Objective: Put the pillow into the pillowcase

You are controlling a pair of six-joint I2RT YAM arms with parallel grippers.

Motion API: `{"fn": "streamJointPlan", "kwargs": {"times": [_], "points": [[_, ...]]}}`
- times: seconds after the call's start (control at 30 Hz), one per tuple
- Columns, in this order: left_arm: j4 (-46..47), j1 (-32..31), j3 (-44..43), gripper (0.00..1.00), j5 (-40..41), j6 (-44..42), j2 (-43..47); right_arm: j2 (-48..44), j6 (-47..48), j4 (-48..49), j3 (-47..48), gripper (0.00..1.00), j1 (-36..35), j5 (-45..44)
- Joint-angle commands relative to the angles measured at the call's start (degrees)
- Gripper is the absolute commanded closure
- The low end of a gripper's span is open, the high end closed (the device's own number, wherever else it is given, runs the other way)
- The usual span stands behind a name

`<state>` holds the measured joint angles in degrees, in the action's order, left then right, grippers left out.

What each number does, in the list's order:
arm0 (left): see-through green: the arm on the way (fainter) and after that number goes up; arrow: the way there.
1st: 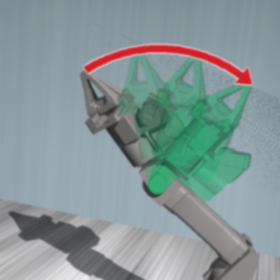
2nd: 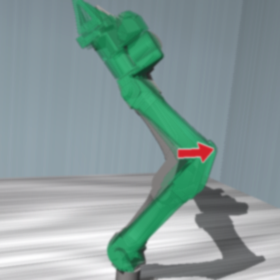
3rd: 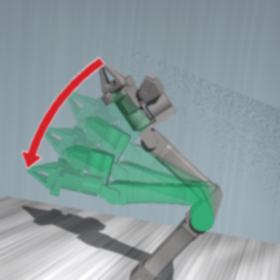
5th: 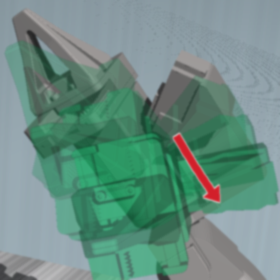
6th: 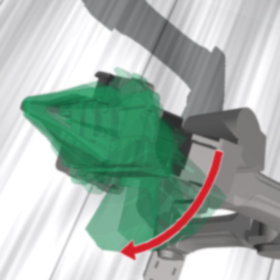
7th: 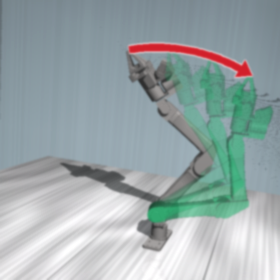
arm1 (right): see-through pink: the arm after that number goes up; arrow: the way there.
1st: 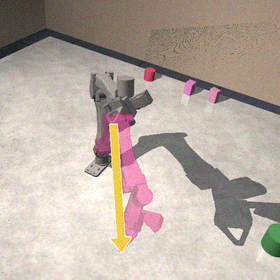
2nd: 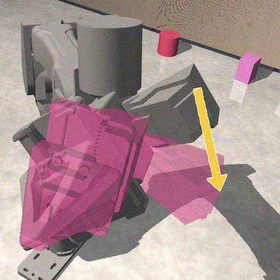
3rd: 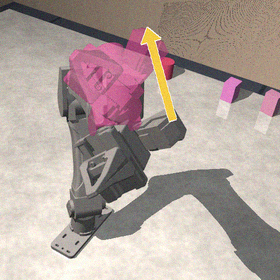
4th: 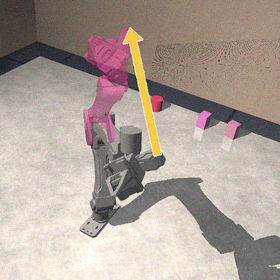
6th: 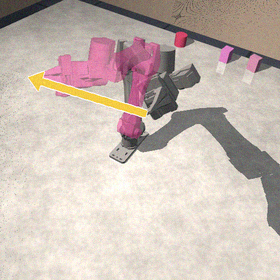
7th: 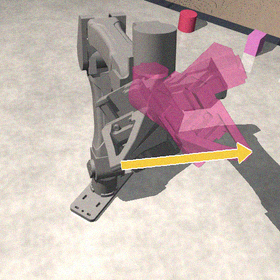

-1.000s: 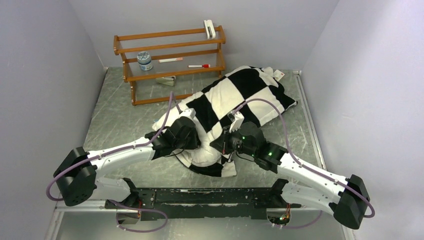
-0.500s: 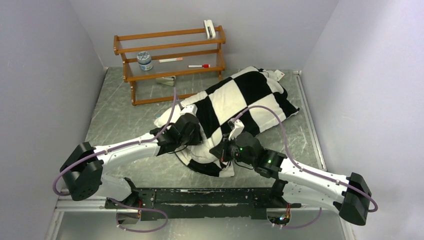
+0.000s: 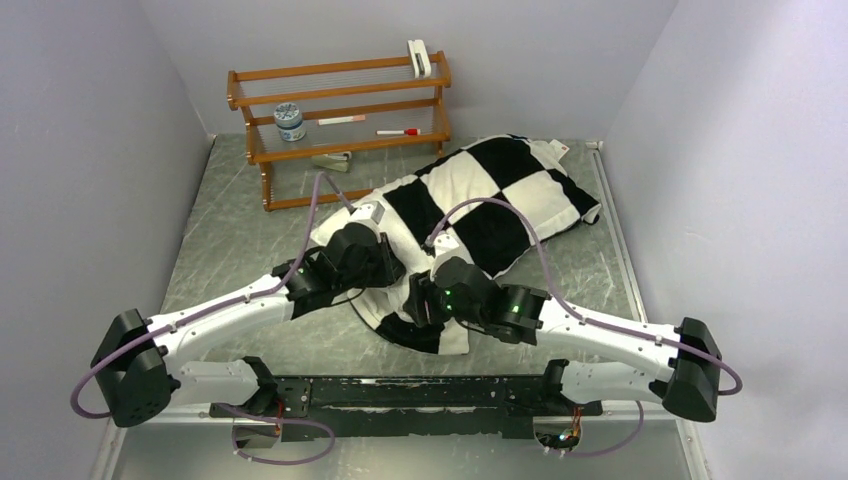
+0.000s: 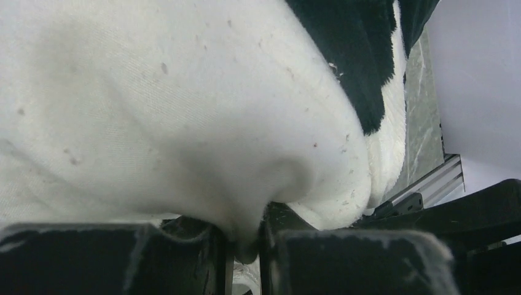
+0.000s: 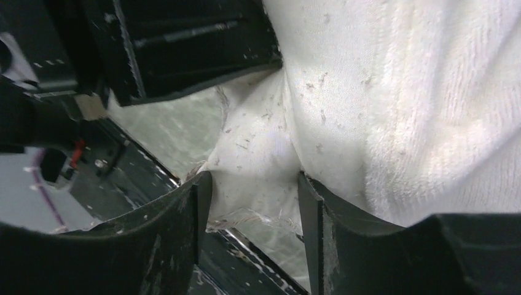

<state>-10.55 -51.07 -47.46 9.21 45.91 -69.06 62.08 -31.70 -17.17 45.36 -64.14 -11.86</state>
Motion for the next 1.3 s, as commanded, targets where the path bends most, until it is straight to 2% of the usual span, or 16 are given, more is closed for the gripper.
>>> {"fn": "streamJointPlan", "kwargs": {"times": [0.0,0.17,0.3,0.43,0.5,0.63,0.73,0.97,1.17,1.27], "points": [[3.02,0.68,-2.06,0.79,-1.67,-0.67,0.83,0.13,4.57,-5.77,3.12,0.43,-1.11,-4.40],[-6.90,0.60,-7.23,0.54,-1.96,-12.87,4.88,-4.43,-1.01,-12.09,7.53,0.44,-1.11,-6.73],[-9.32,0.60,-7.35,0.39,-5.37,-29.53,12.07,-9.99,-3.77,-15.32,8.25,0.41,-1.11,-8.86],[-5.34,0.65,-3.59,0.33,-11.42,-52.27,19.81,-14.68,-4.17,-15.68,8.77,0.35,-1.10,-13.81],[-4.65,0.63,-2.53,0.32,-17.43,-66.28,22.02,-16.04,-3.86,-15.34,9.37,0.32,-1.08,-15.82],[-10.61,0.68,-4.05,0.33,-26.71,-90.13,19.66,-17.23,-3.58,-15.28,10.43,0.26,-1.14,-18.73],[-13.76,0.65,-4.74,0.34,-28.03,-101.60,15.75,-18.49,-3.62,-14.92,10.15,0.25,-1.07,-19.25],[-17.72,0.68,-11.02,0.34,-30.44,-113.07,3.67,-22.56,-4.52,-16.02,9.74,0.25,-1.10,-20.24],[-14.84,0.71,-14.18,0.21,-29.21,-117.97,-4.32,-24.72,-3.19,-16.00,9.40,0.25,-1.04,-20.75],[-14.00,0.68,-14.68,0.18,-29.38,-119.25,-7.36,-24.94,-2.31,-16.21,9.81,0.25,-1.05,-22.17]]}}
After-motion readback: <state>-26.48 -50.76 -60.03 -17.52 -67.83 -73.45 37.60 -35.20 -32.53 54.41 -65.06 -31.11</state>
